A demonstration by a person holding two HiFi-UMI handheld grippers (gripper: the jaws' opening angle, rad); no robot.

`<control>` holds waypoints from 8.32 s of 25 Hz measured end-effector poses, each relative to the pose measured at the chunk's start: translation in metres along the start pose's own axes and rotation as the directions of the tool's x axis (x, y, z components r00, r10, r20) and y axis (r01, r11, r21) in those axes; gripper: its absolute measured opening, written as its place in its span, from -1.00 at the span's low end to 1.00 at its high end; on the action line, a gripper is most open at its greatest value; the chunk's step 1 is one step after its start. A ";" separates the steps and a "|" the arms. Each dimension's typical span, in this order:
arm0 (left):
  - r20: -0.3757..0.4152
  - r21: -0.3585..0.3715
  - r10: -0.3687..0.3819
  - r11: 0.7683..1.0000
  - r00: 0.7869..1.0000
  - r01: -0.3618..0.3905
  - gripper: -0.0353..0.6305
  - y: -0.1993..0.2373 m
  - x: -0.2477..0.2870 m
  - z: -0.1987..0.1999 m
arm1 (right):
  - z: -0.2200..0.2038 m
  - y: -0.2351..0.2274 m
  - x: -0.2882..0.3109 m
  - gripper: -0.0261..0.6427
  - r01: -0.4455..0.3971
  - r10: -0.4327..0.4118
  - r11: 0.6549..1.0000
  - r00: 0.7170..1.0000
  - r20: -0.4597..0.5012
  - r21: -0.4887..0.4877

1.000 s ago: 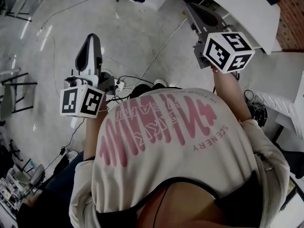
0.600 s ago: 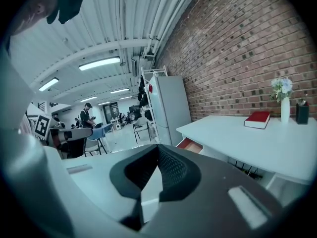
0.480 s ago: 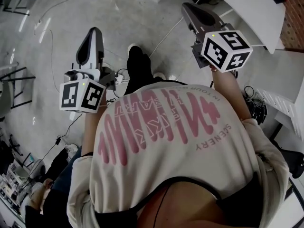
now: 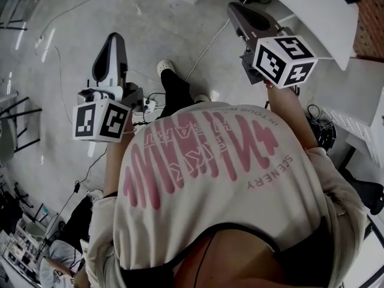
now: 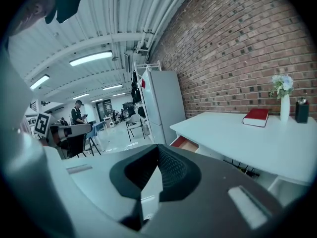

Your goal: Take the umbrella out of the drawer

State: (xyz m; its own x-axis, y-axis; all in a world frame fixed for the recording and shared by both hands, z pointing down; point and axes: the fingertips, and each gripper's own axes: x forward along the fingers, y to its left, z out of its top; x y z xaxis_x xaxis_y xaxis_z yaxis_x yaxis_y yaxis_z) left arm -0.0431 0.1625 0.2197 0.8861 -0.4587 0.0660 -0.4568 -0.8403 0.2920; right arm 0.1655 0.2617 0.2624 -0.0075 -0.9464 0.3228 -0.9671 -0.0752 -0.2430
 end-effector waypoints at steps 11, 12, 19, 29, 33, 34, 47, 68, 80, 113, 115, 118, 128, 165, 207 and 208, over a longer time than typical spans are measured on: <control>-0.016 -0.040 0.010 0.999 1.000 -0.011 -0.89 0.114 0.071 0.035 | 0.047 -0.007 0.126 -0.89 0.033 -0.033 0.999 0.999 -0.022 -0.015; -0.018 -0.044 0.014 0.999 1.000 -0.014 -0.89 0.124 0.077 0.038 | 0.051 -0.008 0.136 -0.89 0.034 -0.034 0.999 0.999 -0.022 -0.010; -0.027 -0.054 0.013 0.998 1.000 -0.014 -0.89 0.174 0.106 0.056 | 0.065 -0.011 0.194 -0.89 0.061 -0.061 0.998 0.997 -0.051 0.012; -0.016 -0.066 0.012 0.998 1.000 -0.013 -0.89 0.243 0.126 0.078 | 0.076 -0.007 0.259 -0.89 0.086 -0.085 0.996 0.995 -0.053 0.019; -0.019 -0.079 0.011 0.997 1.000 -0.013 -0.89 0.260 0.127 0.075 | 0.064 0.004 0.277 -0.89 0.074 -0.071 0.997 0.994 -0.086 0.024; -0.022 -0.086 0.015 0.996 1.000 -0.017 -0.89 0.263 0.126 0.073 | 0.059 0.006 0.280 -0.89 0.066 -0.062 0.997 0.993 -0.102 0.035; -0.085 -0.168 0.110 0.978 0.990 -0.123 -0.89 0.302 0.108 0.037 | -0.028 -0.004 0.335 -0.89 0.071 -0.022 0.985 0.955 -0.296 0.157; -0.058 -0.189 0.447 0.873 0.893 -0.449 -0.89 0.386 0.098 0.058 | -0.120 -0.073 0.462 -0.89 0.095 0.023 0.981 0.813 -0.582 0.171; -0.096 -0.189 0.574 0.791 0.813 -0.581 -0.89 0.399 0.097 0.054 | -0.157 -0.105 0.511 -0.37 0.063 0.034 0.992 0.710 -0.704 0.112; -0.218 -0.199 0.714 0.635 0.665 -0.746 -0.89 0.409 0.104 0.023 | -0.265 -0.147 0.556 0.11 0.073 0.063 0.993 0.343 -0.937 0.093; -0.232 -0.198 0.714 0.631 0.661 -0.750 -0.89 0.409 0.107 0.019 | -0.269 -0.151 0.558 0.16 0.080 0.063 0.992 0.332 -0.941 0.095; -0.250 -0.199 0.713 0.624 0.655 -0.755 -0.89 0.409 0.111 0.013 | -0.278 -0.153 0.559 0.20 0.085 0.076 0.991 0.308 -0.948 0.107; -0.282 -0.212 0.718 0.601 0.637 -0.771 -0.89 0.411 0.121 0.001 | -0.288 -0.147 0.559 0.13 0.071 0.150 0.983 0.238 -0.960 0.171; -0.271 -0.289 0.756 0.526 0.595 -0.800 -0.89 0.411 0.102 -0.023 | -0.297 -0.136 0.561 -0.11 0.128 0.190 0.968 0.178 -0.966 0.214; -0.152 -0.318 0.782 0.540 0.605 -0.779 -0.89 0.388 0.046 -0.002 | -0.265 -0.130 0.538 -0.13 0.135 0.027 0.988 0.295 -0.955 0.070; -0.150 -0.318 0.781 0.542 0.606 -0.778 -0.89 0.387 0.047 -0.002 | -0.266 -0.130 0.537 -0.13 0.136 0.030 0.988 0.297 -0.954 0.074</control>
State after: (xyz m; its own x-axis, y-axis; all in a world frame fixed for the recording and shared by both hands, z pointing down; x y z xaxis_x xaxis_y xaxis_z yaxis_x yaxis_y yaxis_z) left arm -0.1781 -0.1836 0.3382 0.1918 -0.8913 0.4109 -0.9119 -0.0070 0.4104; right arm 0.2199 -0.1533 0.7102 -0.2741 0.0166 0.9616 -0.9378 -0.2262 -0.2634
